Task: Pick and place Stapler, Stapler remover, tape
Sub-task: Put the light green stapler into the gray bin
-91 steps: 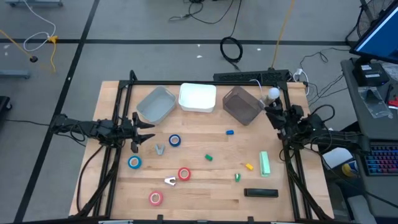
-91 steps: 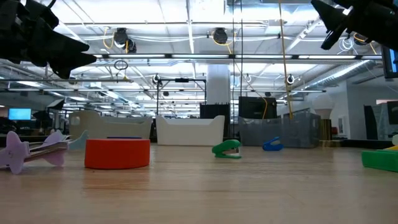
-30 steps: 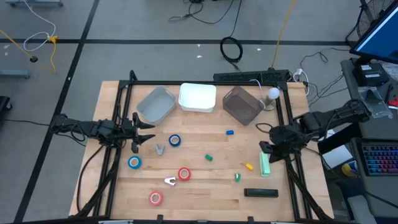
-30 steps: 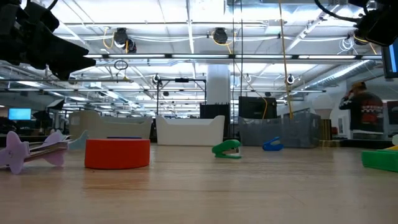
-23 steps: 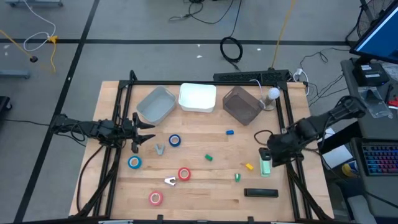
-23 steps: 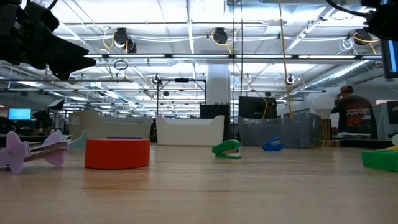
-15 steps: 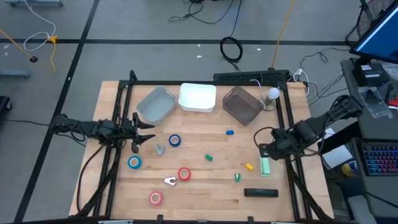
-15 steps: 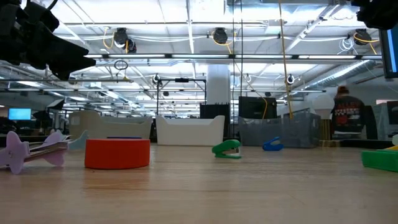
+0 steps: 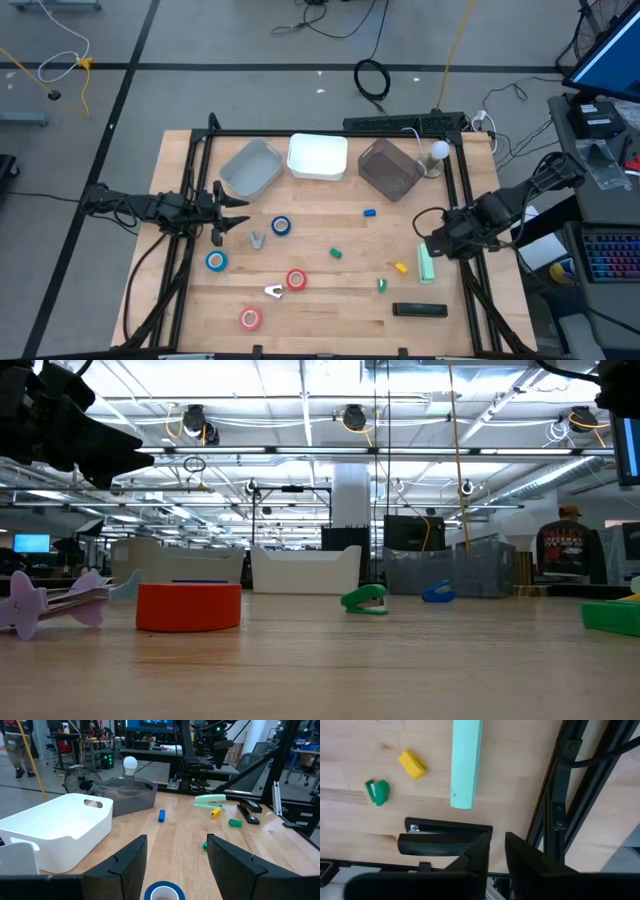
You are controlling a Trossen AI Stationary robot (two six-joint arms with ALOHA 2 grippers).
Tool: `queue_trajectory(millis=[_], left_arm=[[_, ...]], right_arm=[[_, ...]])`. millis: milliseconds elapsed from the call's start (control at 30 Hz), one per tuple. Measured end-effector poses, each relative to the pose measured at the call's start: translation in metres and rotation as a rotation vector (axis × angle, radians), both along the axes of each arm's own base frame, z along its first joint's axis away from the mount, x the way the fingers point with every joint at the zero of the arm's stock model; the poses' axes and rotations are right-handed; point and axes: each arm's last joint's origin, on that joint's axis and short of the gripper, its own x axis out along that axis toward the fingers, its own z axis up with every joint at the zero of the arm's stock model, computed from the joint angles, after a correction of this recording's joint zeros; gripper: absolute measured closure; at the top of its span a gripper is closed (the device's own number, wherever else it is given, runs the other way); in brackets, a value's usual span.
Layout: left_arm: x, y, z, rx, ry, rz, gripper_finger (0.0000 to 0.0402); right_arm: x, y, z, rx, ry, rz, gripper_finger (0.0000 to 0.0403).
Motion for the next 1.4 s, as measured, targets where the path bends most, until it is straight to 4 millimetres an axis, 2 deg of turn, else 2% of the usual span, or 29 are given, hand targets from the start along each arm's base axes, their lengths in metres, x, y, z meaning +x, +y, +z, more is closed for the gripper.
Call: queue_trajectory(millis=[200,433,600,1100,1400], left_arm=[[0.0,0.0,0.0,0.0,0.0,0.0,0.0195],[0.0,0.0,0.0,0.0,0.0,0.0,0.0195],[0.0,0.0,0.0,0.0,0.0,0.0,0.0194],[0.0,0.0,0.0,0.0,0.0,0.0,0.0195],[0.0,0.0,0.0,-0.001,-0.002,0.0,0.0194]], right_arm=[[-0.002,-0.001,-0.005,-0.006,0.009,0.0,0.0286],[0.0,0.0,-0.021,-0.01,0.02,-0.008,0.0219],[0.007,0.004,-0.033,0.023,-0.046,-0.005,0.0186],[0.012,0.004,-0.082,0.057,-0.081,-0.056,0.0177],[0.012,0.004,-0.088,0.059,-0.085,-0.071,0.0181]])
